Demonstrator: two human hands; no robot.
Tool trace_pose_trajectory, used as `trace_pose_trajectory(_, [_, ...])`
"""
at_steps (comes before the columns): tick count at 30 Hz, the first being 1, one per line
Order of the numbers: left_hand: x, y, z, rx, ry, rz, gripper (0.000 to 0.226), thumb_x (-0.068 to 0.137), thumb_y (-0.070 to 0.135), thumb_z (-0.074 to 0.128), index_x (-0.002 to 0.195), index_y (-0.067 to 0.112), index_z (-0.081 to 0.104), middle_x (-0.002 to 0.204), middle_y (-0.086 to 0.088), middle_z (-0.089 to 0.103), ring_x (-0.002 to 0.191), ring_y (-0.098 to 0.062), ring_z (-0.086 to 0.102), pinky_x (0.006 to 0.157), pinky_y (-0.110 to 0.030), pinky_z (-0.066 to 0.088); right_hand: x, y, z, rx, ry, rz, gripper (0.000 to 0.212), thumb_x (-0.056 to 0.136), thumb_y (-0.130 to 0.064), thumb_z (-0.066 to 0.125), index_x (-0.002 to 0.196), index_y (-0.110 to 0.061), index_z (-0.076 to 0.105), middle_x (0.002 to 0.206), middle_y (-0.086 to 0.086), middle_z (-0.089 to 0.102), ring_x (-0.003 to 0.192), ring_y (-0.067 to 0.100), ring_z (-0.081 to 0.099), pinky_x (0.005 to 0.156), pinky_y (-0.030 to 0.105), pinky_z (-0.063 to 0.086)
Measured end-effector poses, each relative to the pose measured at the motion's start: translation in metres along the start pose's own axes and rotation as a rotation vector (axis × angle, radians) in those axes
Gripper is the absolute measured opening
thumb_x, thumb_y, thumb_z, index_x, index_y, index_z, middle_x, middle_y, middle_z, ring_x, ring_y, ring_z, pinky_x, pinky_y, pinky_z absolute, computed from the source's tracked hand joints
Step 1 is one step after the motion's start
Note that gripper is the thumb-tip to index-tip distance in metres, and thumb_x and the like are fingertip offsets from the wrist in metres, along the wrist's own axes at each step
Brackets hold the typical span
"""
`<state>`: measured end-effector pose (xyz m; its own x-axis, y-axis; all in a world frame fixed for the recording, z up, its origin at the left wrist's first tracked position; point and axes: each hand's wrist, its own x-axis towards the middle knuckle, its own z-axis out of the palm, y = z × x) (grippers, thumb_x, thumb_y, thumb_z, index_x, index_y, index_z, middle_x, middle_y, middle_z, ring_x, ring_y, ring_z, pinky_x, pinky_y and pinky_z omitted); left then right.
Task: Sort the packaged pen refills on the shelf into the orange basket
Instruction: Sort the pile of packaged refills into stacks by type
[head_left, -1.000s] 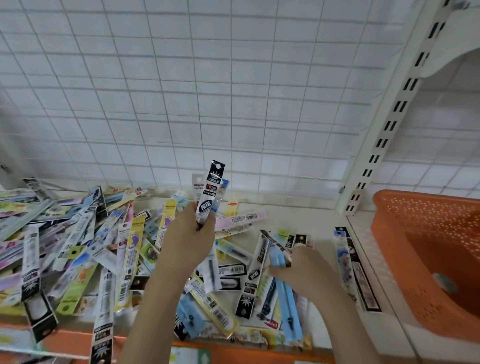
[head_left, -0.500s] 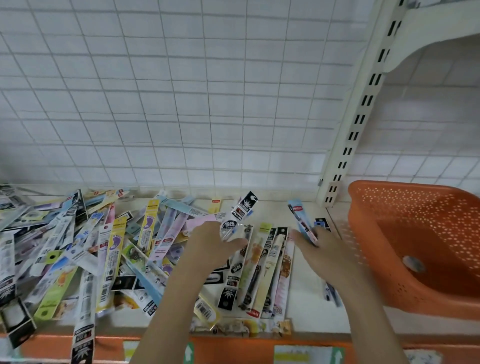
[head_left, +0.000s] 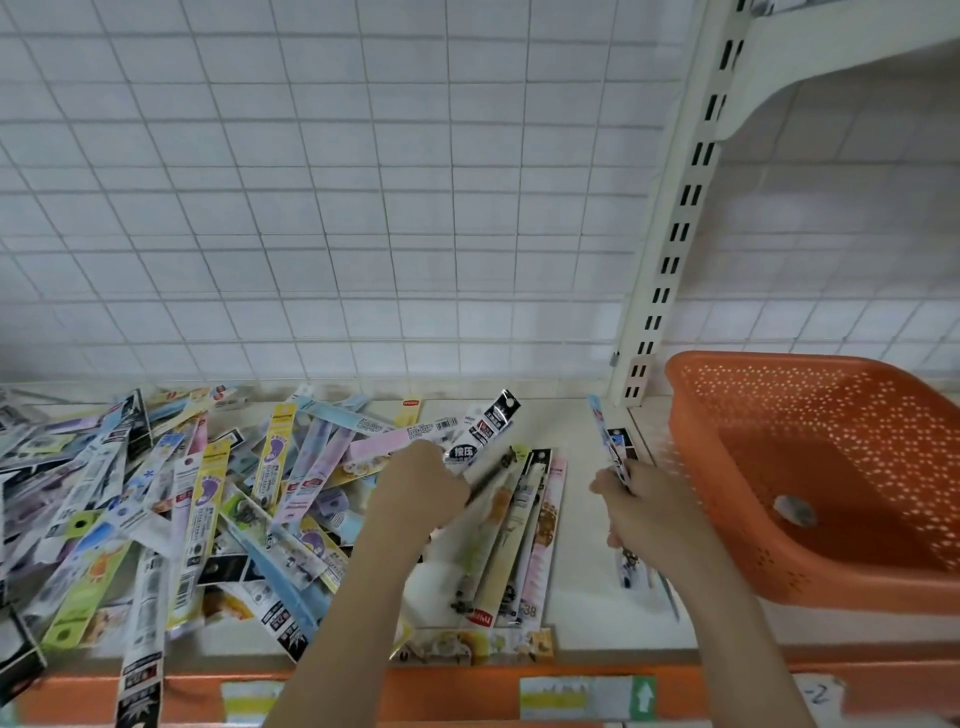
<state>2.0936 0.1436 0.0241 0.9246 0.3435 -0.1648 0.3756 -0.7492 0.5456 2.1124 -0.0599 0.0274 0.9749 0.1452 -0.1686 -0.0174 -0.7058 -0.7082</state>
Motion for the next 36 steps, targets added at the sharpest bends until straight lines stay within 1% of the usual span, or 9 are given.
trace_pose_trajectory(2, [0.002,-0.001,-0.003,-0.026,0.028,0.004,0.022,0.085,0.017,0.052,0.065,0.014,0.041,0.060,0.001,0.046,0.051,-0.011,0.044,0.043,-0.019,0.034,-0.001,-0.002,0.001,0.012,-0.001,0.000,0.032,0.100,-0.025,0.035,0.105,-0.005,0.059,0.065,0.001,0.051,0.064,0.019,0.062,0.049,0.019,0.045])
trace_pose_trajectory(6, [0.001,-0.005,0.002,0.073,0.001,-0.001,0.029,0.079,0.035,0.065,0.081,0.009,0.053,0.064,-0.001,0.051,0.056,-0.015,0.045,0.046,-0.021,0.034,0.005,-0.001,0.008,0.006,-0.031,-0.006,0.034,0.098,-0.027,0.038,0.104,0.000,0.057,0.066,0.007,0.047,0.067,0.026,0.055,0.076,0.045,0.052])
trace_pose_trajectory(12, [-0.003,-0.001,0.012,0.221,-0.065,-0.007,0.025,0.083,0.016,0.053,0.106,0.004,0.054,0.098,-0.010,0.062,0.088,-0.026,0.061,0.065,-0.029,0.044,0.016,0.002,0.014,-0.060,-0.022,-0.030,0.031,0.096,-0.025,0.041,0.068,-0.013,0.042,0.067,0.009,0.052,0.060,0.023,0.047,0.064,0.036,0.043])
trace_pose_trajectory(16, [-0.007,0.006,-0.009,-0.075,-0.019,0.008,0.032,0.083,0.008,0.052,0.115,0.005,0.054,0.067,-0.002,0.058,0.048,-0.012,0.052,0.042,-0.019,0.041,0.016,0.001,0.013,-0.065,-0.020,-0.014,0.031,0.095,-0.025,0.042,0.065,-0.017,0.038,0.070,0.010,0.053,0.059,0.023,0.046,0.061,0.034,0.040])
trace_pose_trajectory(20, [-0.021,0.016,-0.039,-0.452,0.070,-0.035,0.018,0.084,0.005,0.051,0.100,0.003,0.061,0.059,-0.003,0.066,0.027,-0.006,0.043,0.030,-0.014,0.033,0.016,-0.001,0.012,-0.067,-0.027,-0.010,0.029,0.095,-0.025,0.043,0.068,-0.016,0.041,0.071,0.010,0.053,0.058,0.022,0.046,0.059,0.032,0.039])
trace_pose_trajectory(24, [-0.029,0.017,-0.047,-0.505,0.175,-0.027,0.020,0.088,0.016,0.052,0.080,0.000,0.063,0.037,0.004,0.052,0.020,-0.003,0.039,0.031,-0.012,0.033,0.017,-0.004,0.014,-0.072,-0.024,-0.031,0.030,0.095,-0.024,0.042,0.067,-0.015,0.043,0.070,0.011,0.055,0.057,0.023,0.045,0.058,0.031,0.038])
trace_pose_trajectory(28, [-0.024,0.006,-0.037,-0.379,0.309,0.055,0.043,0.089,0.022,0.053,0.051,0.012,0.034,0.030,0.007,0.030,0.023,-0.009,0.030,0.031,-0.010,0.022,0.018,-0.006,0.017,-0.065,-0.038,-0.039,0.029,0.096,-0.023,0.042,0.069,-0.011,0.046,0.074,0.012,0.057,0.058,0.021,0.045,0.059,0.030,0.038])
trace_pose_trajectory(32, [-0.027,-0.002,-0.029,-0.345,0.149,0.129,0.020,0.084,0.027,0.064,0.091,0.009,0.059,0.070,-0.006,0.064,0.060,-0.015,0.060,0.056,-0.023,0.048,0.014,-0.009,0.019,-0.110,-0.032,-0.060,0.032,0.096,-0.023,0.041,0.066,-0.014,0.045,0.082,0.017,0.064,0.061,0.021,0.049,0.060,0.031,0.040])
trace_pose_trajectory(36, [-0.029,-0.001,-0.017,-0.147,0.051,0.143,0.016,0.086,0.012,0.051,0.100,0.013,0.042,0.068,0.000,0.051,0.057,-0.014,0.047,0.052,-0.027,0.037,0.014,-0.007,0.019,-0.112,-0.041,-0.031,0.027,0.097,-0.024,0.040,0.083,-0.007,0.056,0.090,0.018,0.067,0.068,0.024,0.054,0.066,0.033,0.046])
